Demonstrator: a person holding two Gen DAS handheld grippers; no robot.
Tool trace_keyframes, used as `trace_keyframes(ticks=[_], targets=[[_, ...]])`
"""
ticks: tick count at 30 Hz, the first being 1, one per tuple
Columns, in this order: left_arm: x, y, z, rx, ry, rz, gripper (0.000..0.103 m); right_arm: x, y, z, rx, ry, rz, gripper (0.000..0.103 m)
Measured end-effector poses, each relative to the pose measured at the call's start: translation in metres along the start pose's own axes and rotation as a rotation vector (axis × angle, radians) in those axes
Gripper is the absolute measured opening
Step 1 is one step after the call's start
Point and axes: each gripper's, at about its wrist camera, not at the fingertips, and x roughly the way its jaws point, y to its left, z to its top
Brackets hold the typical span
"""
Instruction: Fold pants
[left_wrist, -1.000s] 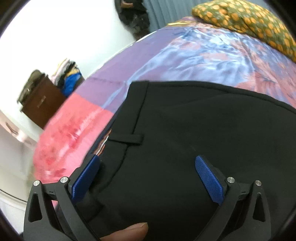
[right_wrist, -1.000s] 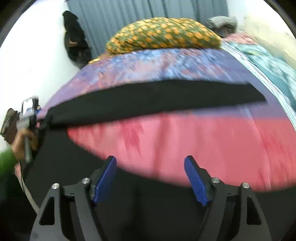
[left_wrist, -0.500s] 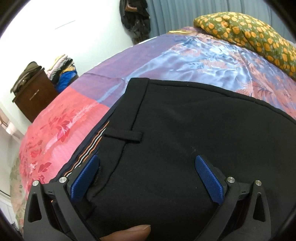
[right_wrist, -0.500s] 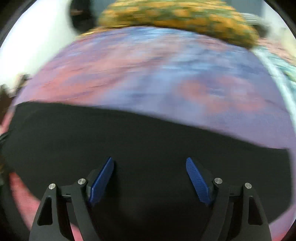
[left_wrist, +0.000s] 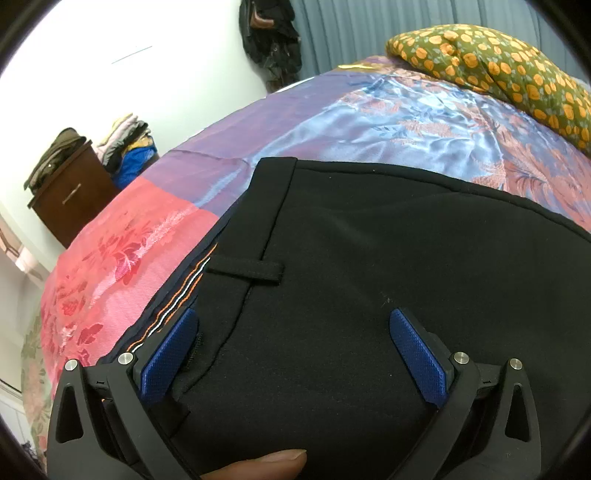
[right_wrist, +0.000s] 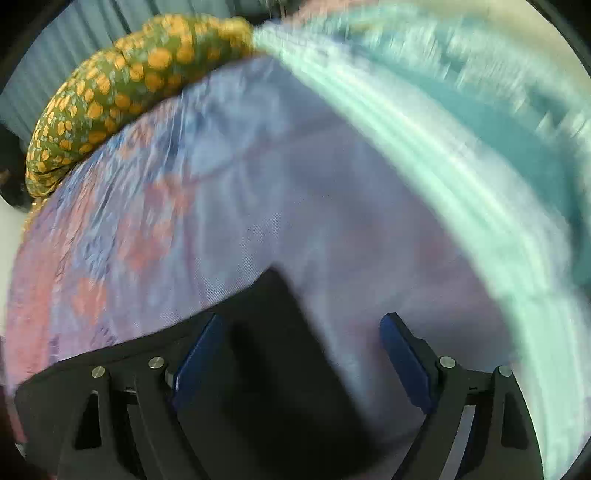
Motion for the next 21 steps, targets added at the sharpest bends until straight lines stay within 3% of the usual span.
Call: trace_keyframes(ticks=[1, 2, 3, 4, 7, 11, 17, 19, 21], targets=[[0.000, 0.000, 0.000, 0.000, 0.000, 0.000, 0.103, 0.000, 0.005, -0.001, -0.019, -0.009, -0.017, 0.074], [0.000, 0.000, 0.000, 0.001, 0.000, 0.000, 0.103, -0.004, 0.010, -0.001, -0.052, -0.029, 0.011, 0.033], [0.000, 0.000, 0.000, 0.001, 0.000, 0.001, 0.103, -0.007, 0.012, -0.003, -0.065, -0.027, 0.042, 0.015], [0.000, 0.000, 0.000, 0.002, 0.000, 0.001, 0.103, -0.012, 0.014, -0.004, -0.075, -0.031, 0.045, 0.006], [0.000, 0.000, 0.000, 0.005, 0.000, 0.004, 0.103, -0.049, 0.028, -0.019, -0.167, -0.084, 0.095, 0.005], [0.001, -0.002, 0.001, 0.013, 0.002, 0.013, 0.103, -0.134, 0.063, -0.079, -0.361, -0.191, 0.214, 0.005], [-0.001, -0.009, 0.003, 0.050, 0.002, 0.058, 0.102, -0.264, 0.108, -0.260, -0.675, -0.248, 0.327, 0.004], [-0.002, -0.013, 0.005, 0.070, 0.007, 0.080, 0.103, -0.285, 0.108, -0.329, -0.765, -0.225, 0.296, 0.004], [-0.005, -0.017, 0.008, 0.101, 0.023, 0.112, 0.103, -0.282, 0.098, -0.380, -0.825, -0.165, 0.155, 0.008]])
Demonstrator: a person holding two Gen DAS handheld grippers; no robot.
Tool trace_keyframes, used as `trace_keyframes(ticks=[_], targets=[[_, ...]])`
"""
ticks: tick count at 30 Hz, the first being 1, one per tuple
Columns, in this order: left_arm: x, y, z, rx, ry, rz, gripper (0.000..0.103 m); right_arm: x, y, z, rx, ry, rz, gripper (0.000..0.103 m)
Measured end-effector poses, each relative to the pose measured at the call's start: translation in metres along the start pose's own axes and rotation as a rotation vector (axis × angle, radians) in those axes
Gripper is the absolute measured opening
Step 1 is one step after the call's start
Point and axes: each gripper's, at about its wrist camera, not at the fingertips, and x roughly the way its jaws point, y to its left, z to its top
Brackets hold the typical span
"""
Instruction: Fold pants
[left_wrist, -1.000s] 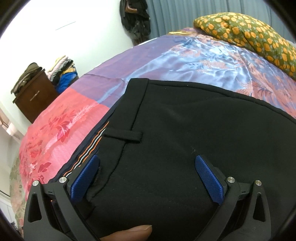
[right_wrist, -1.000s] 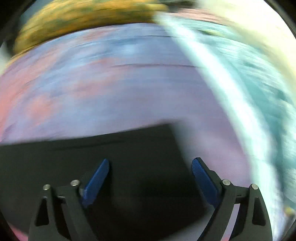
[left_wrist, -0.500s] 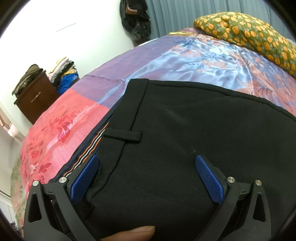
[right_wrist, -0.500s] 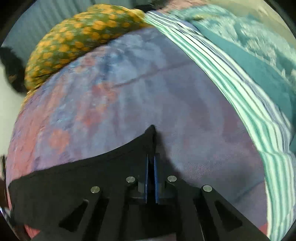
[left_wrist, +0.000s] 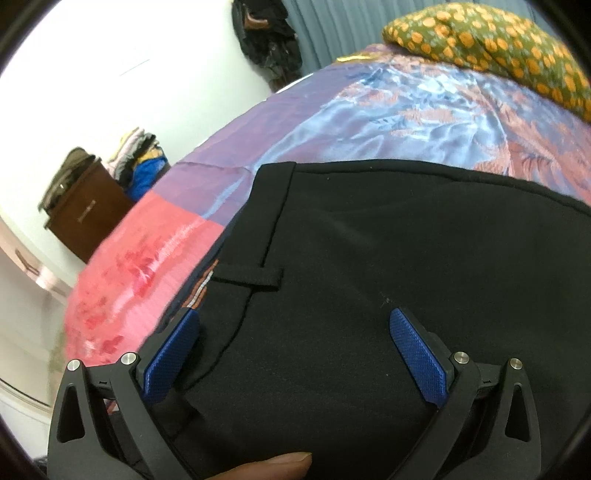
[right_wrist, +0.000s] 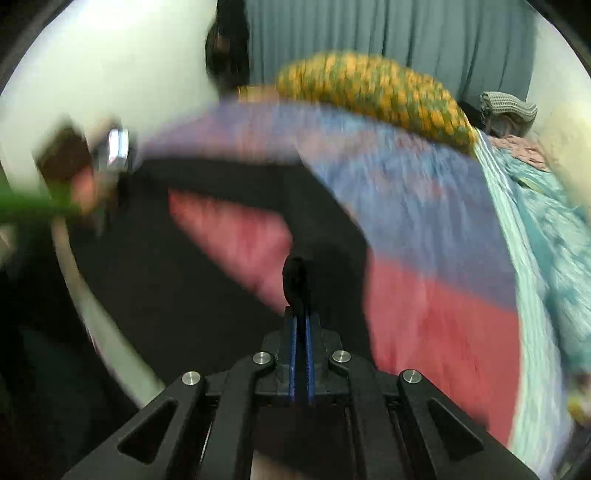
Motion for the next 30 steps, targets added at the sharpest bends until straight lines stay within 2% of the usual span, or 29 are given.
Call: trace_keyframes(ticks=[1, 2, 3, 4, 6, 10, 12, 16, 18, 22, 25, 27, 30], targets=[[-0.004, -0.003, 0.003, 0.032, 0.021, 0.025, 0.103, 0.004, 0.005, -0.025, 0.005, 0.080, -0.071, 0.023], [-0.009, -0.006, 0.005, 0.065, 0.037, 0.038, 0.102, 0.002, 0.004, -0.044, 0.034, 0.122, -0.131, 0.046], [-0.018, -0.008, 0.005, 0.096, 0.039, 0.036, 0.102, -0.003, -0.003, -0.064, 0.092, 0.143, -0.214, 0.056], [-0.032, -0.007, 0.002, 0.113, 0.022, 0.014, 0.102, -0.013, -0.010, -0.079, 0.157, 0.129, -0.281, 0.068], [-0.062, -0.004, -0.012, 0.139, -0.013, -0.057, 0.102, -0.044, -0.022, -0.100, 0.308, 0.067, -0.364, 0.070], [-0.117, -0.003, -0.057, 0.209, -0.029, -0.217, 0.102, -0.083, -0.006, -0.105, 0.465, -0.111, -0.422, 0.089], [-0.135, -0.004, -0.076, 0.221, -0.037, -0.266, 0.102, -0.084, 0.017, -0.093, 0.515, -0.202, -0.361, 0.092], [-0.157, -0.009, -0.113, 0.209, -0.003, -0.350, 0.102, -0.052, 0.074, -0.051, 0.505, -0.260, -0.210, 0.092], [-0.157, -0.010, -0.125, 0.185, 0.029, -0.360, 0.102, -0.040, 0.100, -0.035, 0.486, -0.287, -0.134, 0.093], [-0.149, -0.006, -0.149, 0.123, 0.094, -0.389, 0.103, 0.017, 0.154, -0.008, 0.386, -0.233, -0.057, 0.093], [-0.148, 0.001, -0.163, 0.092, 0.089, -0.433, 0.103, 0.054, 0.180, -0.010, 0.316, -0.172, -0.073, 0.093], [-0.149, -0.003, -0.170, 0.138, 0.067, -0.430, 0.103, 0.072, 0.185, -0.015, 0.286, -0.131, -0.087, 0.093], [-0.148, -0.003, -0.171, 0.143, 0.064, -0.442, 0.103, 0.087, 0.187, -0.023, 0.277, -0.072, -0.104, 0.093]])
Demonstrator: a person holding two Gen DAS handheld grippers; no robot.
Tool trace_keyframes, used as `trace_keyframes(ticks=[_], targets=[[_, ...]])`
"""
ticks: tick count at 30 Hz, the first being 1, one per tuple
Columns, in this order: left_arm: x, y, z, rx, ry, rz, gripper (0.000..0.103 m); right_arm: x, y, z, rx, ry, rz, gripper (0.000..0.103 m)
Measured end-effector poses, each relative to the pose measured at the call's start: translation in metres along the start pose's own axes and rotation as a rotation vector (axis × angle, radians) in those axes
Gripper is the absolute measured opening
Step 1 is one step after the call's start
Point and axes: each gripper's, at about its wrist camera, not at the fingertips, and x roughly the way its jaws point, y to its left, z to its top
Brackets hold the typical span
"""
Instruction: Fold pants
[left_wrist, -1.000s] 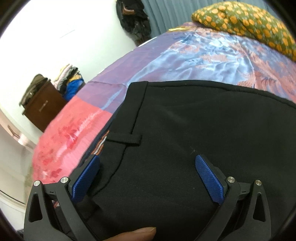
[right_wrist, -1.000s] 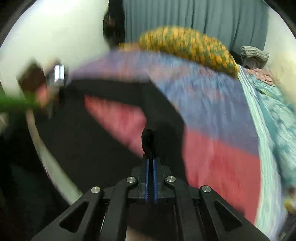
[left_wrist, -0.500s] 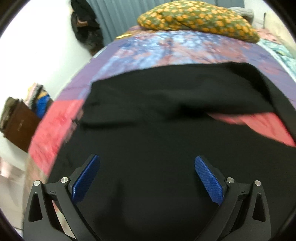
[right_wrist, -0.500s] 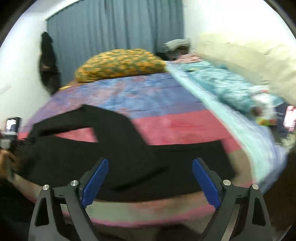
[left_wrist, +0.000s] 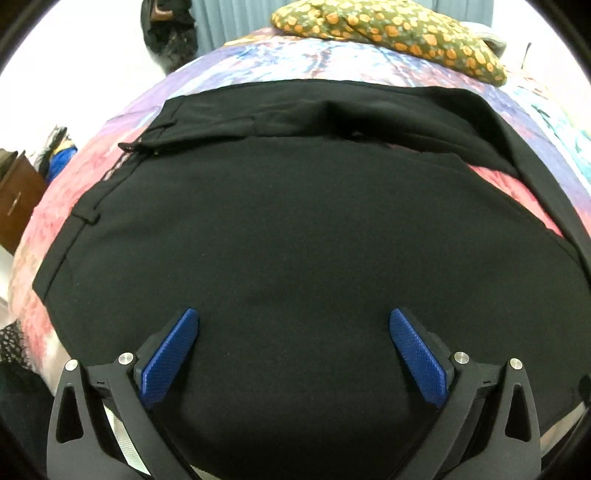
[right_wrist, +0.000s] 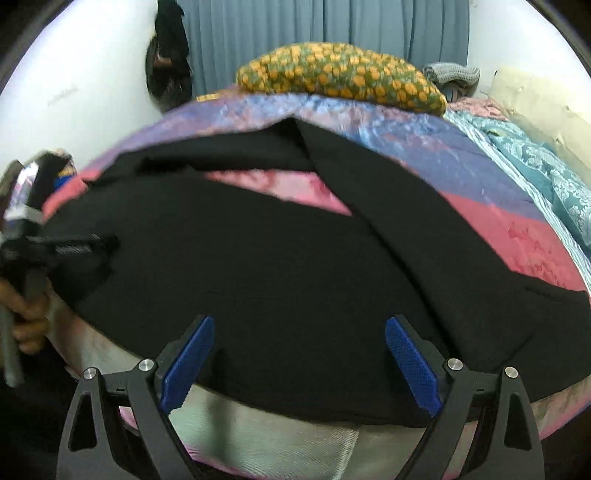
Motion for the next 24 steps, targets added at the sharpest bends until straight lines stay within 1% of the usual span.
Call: trace_keyframes(ticks=[1, 3, 4, 5, 10, 11, 12, 13, 14, 15, 16, 17, 18, 20, 21, 22, 24], targets=[[0.001, 0.001, -0.001, -0.004, -0.001, -0.006, 0.103, 0.006, -0.003, -0.001, 0.008, 0.022, 0.005, 0.093], [-0.001, 0.002, -0.005, 0.006, -0.013, -0.006, 0.103, 0.018, -0.010, -0.005, 0.044, 0.063, 0.018, 0.096], [-0.001, 0.001, -0.006, 0.010, -0.020, -0.004, 0.102, 0.020, -0.013, -0.006, 0.054, 0.059, 0.021, 0.101], [-0.001, 0.001, -0.006, 0.012, -0.024, -0.003, 0.102, 0.020, -0.015, -0.007, 0.052, 0.048, 0.026, 0.103], [-0.001, 0.001, -0.006, 0.020, -0.037, -0.004, 0.102, 0.019, -0.018, -0.011, 0.108, 0.038, 0.023, 0.103], [-0.001, 0.000, -0.006, 0.022, -0.040, -0.004, 0.102, 0.015, -0.019, -0.010, 0.108, 0.047, 0.021, 0.103], [-0.001, 0.000, -0.007, 0.024, -0.043, -0.004, 0.102, 0.008, -0.020, -0.007, 0.126, 0.037, 0.025, 0.102], [-0.001, 0.000, -0.007, 0.025, -0.046, -0.004, 0.102, -0.002, -0.024, -0.007, 0.164, -0.005, 0.040, 0.102], [-0.001, 0.000, -0.007, 0.025, -0.048, -0.004, 0.102, -0.013, -0.030, -0.008, 0.213, -0.066, 0.065, 0.102], [-0.001, 0.000, -0.007, 0.025, -0.051, -0.002, 0.102, -0.025, -0.038, -0.009, 0.271, -0.139, 0.109, 0.102], [-0.002, -0.001, -0.007, 0.026, -0.055, 0.000, 0.102, -0.031, -0.047, -0.008, 0.323, -0.188, 0.163, 0.102], [-0.002, -0.001, -0.008, 0.026, -0.059, 0.003, 0.102, -0.031, -0.055, -0.009, 0.362, -0.203, 0.209, 0.102], [-0.002, -0.001, -0.008, 0.027, -0.062, 0.005, 0.102, -0.022, -0.066, -0.011, 0.420, -0.180, 0.276, 0.102], [-0.002, -0.002, -0.008, 0.027, -0.063, 0.006, 0.102, -0.009, -0.080, -0.017, 0.506, -0.135, 0.311, 0.102], [-0.002, -0.002, -0.008, 0.027, -0.062, 0.006, 0.102, 0.000, -0.089, -0.022, 0.567, -0.106, 0.341, 0.100], [-0.002, -0.002, -0.008, 0.027, -0.062, 0.006, 0.102, 0.001, -0.094, -0.024, 0.595, -0.111, 0.345, 0.094], [-0.002, -0.002, -0.008, 0.027, -0.063, 0.007, 0.102, -0.004, -0.103, -0.027, 0.637, -0.143, 0.323, 0.094]])
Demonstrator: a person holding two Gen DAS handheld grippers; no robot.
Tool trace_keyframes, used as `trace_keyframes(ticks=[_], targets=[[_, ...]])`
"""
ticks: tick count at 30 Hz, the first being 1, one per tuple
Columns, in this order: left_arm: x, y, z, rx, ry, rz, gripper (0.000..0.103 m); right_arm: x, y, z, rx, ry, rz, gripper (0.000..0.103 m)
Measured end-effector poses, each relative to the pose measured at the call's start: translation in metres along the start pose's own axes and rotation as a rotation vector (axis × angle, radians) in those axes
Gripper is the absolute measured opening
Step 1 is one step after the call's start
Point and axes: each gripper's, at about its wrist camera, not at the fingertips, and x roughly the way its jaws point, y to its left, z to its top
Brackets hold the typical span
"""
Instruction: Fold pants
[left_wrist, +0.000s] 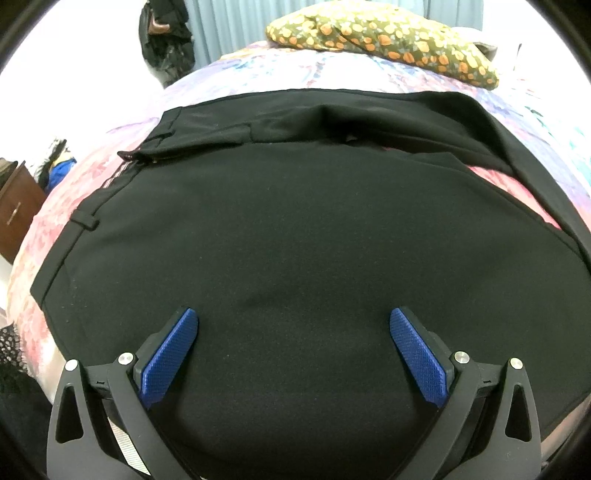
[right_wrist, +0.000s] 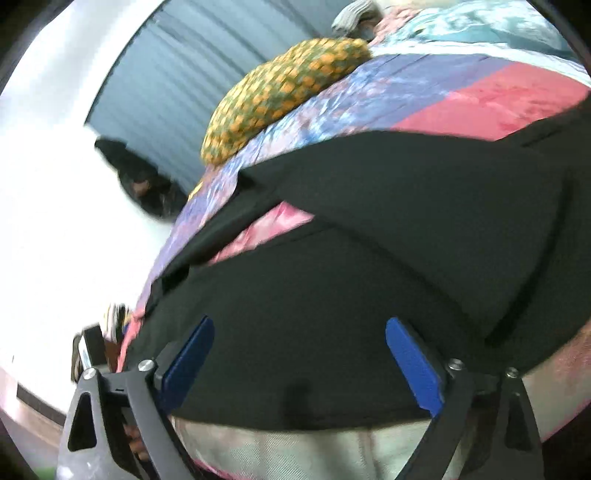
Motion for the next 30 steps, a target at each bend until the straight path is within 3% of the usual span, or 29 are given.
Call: trace_keyframes(ticks=[4, 11, 15, 18, 21, 22, 24, 25, 26, 30], targets=[[0.000, 0.000, 0.000, -0.001, -0.008, 0.004, 0.102, -0.017, -0.024, 0.009, 0.117, -0.091, -0.051, 0.093], [0.000, 0.000, -0.001, -0.001, -0.008, 0.005, 0.102, -0.035, -0.045, 0.019, 0.267, -0.172, -0.091, 0.094], [0.000, 0.000, -0.001, -0.001, -0.010, 0.007, 0.102, -0.045, -0.066, 0.021, 0.382, -0.201, -0.075, 0.094], [0.000, 0.000, -0.001, 0.000, -0.012, 0.008, 0.102, -0.043, -0.071, 0.030, 0.386, -0.206, -0.089, 0.094], [0.000, 0.000, -0.001, 0.000, -0.013, 0.009, 0.102, -0.044, -0.081, 0.033, 0.434, -0.207, -0.047, 0.094], [0.000, 0.000, -0.001, 0.000, -0.014, 0.009, 0.102, -0.045, -0.084, 0.033, 0.446, -0.209, -0.039, 0.089], [0.000, -0.001, -0.001, 0.000, -0.016, 0.010, 0.102, -0.045, -0.087, 0.034, 0.455, -0.192, -0.064, 0.064], [0.000, -0.001, -0.001, 0.000, -0.017, 0.010, 0.102, -0.043, -0.089, 0.036, 0.449, -0.164, -0.081, 0.035], [0.000, -0.001, -0.001, 0.000, -0.017, 0.011, 0.102, -0.040, -0.092, 0.036, 0.446, -0.135, -0.097, 0.021], [-0.001, -0.001, 0.004, -0.005, 0.018, 0.010, 0.102, -0.045, -0.087, 0.043, 0.405, -0.128, -0.118, 0.017]])
